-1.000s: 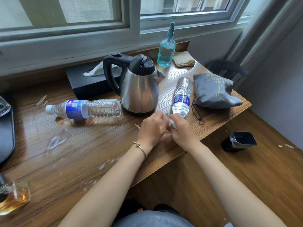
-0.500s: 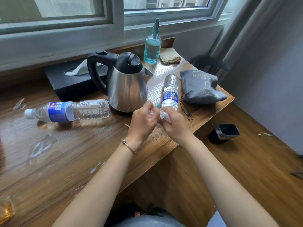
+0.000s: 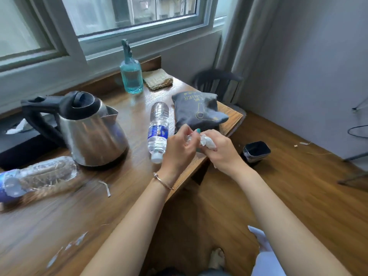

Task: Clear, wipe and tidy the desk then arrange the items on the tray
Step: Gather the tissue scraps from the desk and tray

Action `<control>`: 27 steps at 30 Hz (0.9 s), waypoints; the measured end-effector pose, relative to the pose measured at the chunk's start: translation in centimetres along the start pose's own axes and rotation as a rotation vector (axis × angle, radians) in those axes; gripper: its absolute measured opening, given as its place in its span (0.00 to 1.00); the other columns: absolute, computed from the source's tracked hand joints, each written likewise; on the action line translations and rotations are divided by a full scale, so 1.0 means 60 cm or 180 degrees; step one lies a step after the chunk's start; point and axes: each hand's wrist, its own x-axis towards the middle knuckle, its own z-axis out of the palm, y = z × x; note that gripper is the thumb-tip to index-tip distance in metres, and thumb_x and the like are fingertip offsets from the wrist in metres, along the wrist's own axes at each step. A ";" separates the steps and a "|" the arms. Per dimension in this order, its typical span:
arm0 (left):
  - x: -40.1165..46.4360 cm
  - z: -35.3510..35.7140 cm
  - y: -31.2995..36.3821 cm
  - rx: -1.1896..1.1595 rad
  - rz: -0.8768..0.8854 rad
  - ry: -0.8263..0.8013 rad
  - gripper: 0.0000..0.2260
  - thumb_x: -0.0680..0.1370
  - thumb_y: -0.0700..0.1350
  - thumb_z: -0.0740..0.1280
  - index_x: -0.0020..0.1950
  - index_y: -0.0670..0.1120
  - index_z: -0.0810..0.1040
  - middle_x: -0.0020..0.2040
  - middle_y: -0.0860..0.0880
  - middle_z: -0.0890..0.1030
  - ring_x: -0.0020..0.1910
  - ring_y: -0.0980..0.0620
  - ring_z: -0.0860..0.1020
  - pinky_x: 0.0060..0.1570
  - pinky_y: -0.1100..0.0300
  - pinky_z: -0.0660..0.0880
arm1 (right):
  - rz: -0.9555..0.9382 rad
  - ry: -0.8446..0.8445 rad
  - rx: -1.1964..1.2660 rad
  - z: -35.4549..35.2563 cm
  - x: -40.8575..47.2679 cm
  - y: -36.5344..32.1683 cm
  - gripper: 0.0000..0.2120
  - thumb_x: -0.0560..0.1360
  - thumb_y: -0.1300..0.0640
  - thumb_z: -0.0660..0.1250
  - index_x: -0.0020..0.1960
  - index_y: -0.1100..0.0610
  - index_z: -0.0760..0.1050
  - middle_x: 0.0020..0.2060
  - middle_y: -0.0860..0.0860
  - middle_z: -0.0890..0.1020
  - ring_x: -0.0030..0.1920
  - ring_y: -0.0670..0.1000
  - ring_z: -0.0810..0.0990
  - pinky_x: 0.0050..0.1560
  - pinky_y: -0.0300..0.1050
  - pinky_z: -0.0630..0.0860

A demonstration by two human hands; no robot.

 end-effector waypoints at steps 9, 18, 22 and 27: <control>0.093 0.315 0.058 -0.0272 0.0203 -0.0214 0.09 0.78 0.49 0.64 0.42 0.45 0.73 0.36 0.52 0.77 0.35 0.61 0.77 0.30 0.70 0.70 | 0.0627 0.0058 0.0302 -0.218 -0.021 0.245 0.10 0.76 0.54 0.71 0.54 0.56 0.77 0.48 0.50 0.79 0.47 0.49 0.79 0.46 0.45 0.79; 0.200 0.591 0.059 -0.0631 -0.0107 -0.0849 0.07 0.79 0.52 0.66 0.50 0.49 0.75 0.45 0.60 0.78 0.47 0.64 0.80 0.35 0.70 0.76 | 0.1365 0.0130 0.0591 -0.369 -0.005 0.483 0.11 0.73 0.53 0.74 0.44 0.41 0.73 0.39 0.39 0.79 0.39 0.37 0.77 0.36 0.28 0.71; 0.281 0.718 0.005 -0.0779 -0.0339 -0.1182 0.07 0.79 0.55 0.65 0.49 0.52 0.75 0.45 0.59 0.79 0.47 0.61 0.80 0.37 0.65 0.80 | 0.1673 0.0168 0.0769 -0.396 0.036 0.623 0.10 0.72 0.53 0.75 0.45 0.43 0.74 0.39 0.33 0.80 0.39 0.36 0.78 0.35 0.27 0.71; 0.394 0.869 -0.095 -0.0908 -0.0556 -0.1517 0.12 0.76 0.62 0.63 0.47 0.54 0.75 0.44 0.61 0.79 0.44 0.59 0.80 0.37 0.64 0.79 | 0.2091 0.0285 0.0928 -0.396 0.106 0.815 0.11 0.72 0.57 0.75 0.45 0.45 0.75 0.36 0.35 0.80 0.37 0.36 0.78 0.34 0.29 0.71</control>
